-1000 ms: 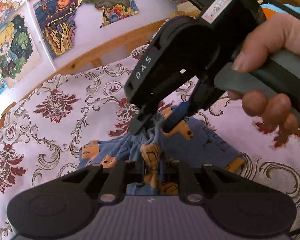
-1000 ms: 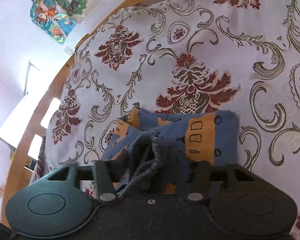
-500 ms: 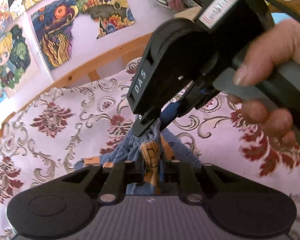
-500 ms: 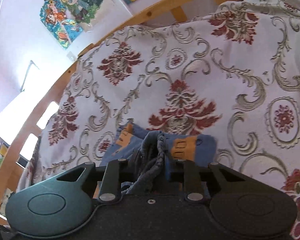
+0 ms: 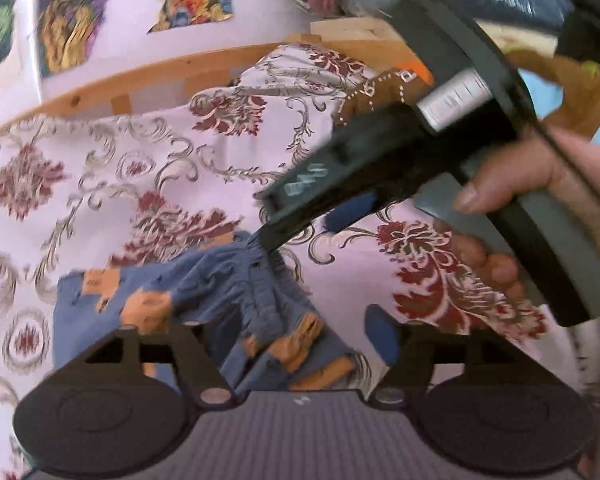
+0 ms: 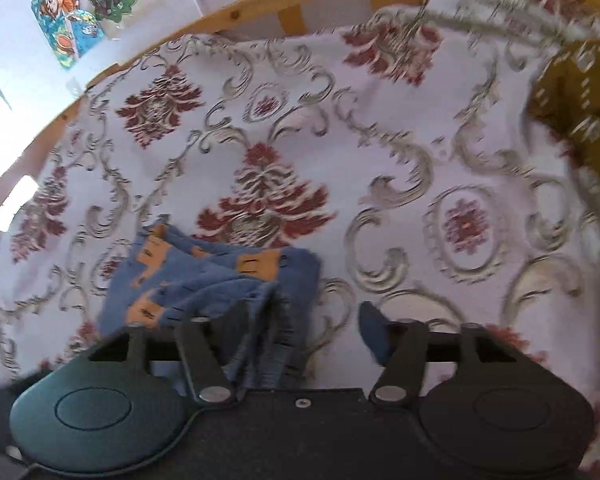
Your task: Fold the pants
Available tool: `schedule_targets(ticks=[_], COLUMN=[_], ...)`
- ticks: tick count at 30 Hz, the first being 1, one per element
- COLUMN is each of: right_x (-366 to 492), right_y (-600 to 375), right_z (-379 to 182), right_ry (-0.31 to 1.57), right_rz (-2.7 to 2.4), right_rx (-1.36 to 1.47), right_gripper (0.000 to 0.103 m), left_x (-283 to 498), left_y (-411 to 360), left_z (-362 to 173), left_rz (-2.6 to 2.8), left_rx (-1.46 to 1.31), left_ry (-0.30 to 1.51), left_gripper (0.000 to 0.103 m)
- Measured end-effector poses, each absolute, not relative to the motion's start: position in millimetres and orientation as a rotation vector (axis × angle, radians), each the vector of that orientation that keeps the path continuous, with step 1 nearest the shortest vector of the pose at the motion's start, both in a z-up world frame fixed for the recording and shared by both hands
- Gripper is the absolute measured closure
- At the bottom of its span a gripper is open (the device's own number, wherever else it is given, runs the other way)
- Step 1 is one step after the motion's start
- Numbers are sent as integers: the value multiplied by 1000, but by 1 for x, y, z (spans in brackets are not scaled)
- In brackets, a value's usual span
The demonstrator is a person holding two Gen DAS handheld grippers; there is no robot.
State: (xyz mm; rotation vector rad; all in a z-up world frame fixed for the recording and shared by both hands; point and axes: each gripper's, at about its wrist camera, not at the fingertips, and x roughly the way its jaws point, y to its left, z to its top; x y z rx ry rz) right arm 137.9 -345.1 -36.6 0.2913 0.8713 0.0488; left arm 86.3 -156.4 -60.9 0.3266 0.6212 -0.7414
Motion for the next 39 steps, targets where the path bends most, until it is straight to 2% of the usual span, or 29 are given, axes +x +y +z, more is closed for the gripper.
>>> schedule_targets(ticks=[2,5,7,11,15,21,27,30,34,39], right_x=[131,124,119,113,106,86,68,68,94,120], right_y=[-343,-335,-320,-290,-274,-288,-287,-288,-279,-271], right_z=[-33,-31,-31,-37,-58,-64,-46,-39,-41,-60], right_ry=[844,826,808,798,877,917,812,694,615,667], right_rz=[18,18,9,-44,-142,-208,-221,-206,-184,-160], right_rx=[260,272,248,172,31,40,32,51,36,-43], right_gripper=[23,17,8,6,6,6,3,1,1,1], left_x=[91,110,128,160,175,162,155,158,189,235], left_y=[-132,-95,-69,-28,-7,-28,-20,-18,-49,-82], left_z=[-53,-43,-41,-60,-92,-96,-78,-57,-37,-66], left_rz=[-707,-575,-453,-221,-93,-86,-45,-59,-135,-172], left_rx=[256,117,-3,-220,-306,-19,-15,-24,161,312], left_ry=[672,743,790,930,1079,1104,1180,1105,956,879], left_gripper=[14,5,0,0,1,0,0,0,0,0])
